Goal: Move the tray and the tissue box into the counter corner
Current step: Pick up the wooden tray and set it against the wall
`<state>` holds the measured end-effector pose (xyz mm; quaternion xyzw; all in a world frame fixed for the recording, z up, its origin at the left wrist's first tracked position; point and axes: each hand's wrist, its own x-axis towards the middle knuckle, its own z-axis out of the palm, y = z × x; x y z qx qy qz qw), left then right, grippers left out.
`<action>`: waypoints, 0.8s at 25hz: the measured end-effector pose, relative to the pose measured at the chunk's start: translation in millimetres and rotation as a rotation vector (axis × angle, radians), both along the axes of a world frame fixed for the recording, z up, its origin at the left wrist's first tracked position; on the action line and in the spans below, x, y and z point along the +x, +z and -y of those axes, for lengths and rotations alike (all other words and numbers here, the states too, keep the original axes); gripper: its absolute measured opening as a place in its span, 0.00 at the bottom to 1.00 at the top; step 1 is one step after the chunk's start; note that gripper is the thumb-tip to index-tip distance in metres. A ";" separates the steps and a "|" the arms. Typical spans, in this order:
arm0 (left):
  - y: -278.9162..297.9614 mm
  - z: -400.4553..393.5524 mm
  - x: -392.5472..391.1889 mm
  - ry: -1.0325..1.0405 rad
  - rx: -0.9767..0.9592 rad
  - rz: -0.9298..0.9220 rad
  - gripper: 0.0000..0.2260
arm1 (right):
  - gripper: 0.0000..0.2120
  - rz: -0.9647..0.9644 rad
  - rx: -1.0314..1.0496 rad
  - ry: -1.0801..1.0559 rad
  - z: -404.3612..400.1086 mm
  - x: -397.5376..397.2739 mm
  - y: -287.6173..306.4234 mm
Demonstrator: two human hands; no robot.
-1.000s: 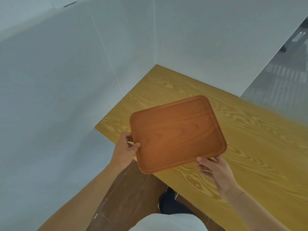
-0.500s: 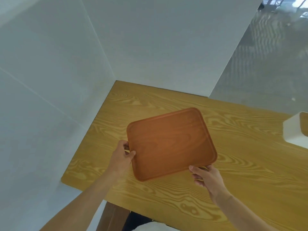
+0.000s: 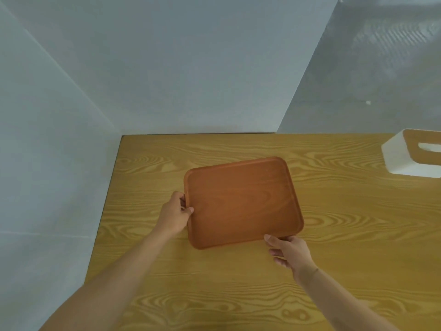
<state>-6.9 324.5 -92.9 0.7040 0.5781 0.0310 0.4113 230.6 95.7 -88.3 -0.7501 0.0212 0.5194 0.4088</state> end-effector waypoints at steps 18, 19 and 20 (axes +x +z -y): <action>-32.6 -42.5 29.0 -0.023 0.064 -0.149 0.12 | 0.13 0.002 -0.236 0.071 -43.9 0.2 -22.6; -33.2 -41.1 29.4 -0.009 0.080 -0.141 0.11 | 0.14 0.019 -0.254 0.103 -44.3 1.3 -21.5; -33.1 -40.2 29.7 0.002 0.097 -0.136 0.11 | 0.15 0.037 -0.274 0.140 -44.8 2.8 -19.5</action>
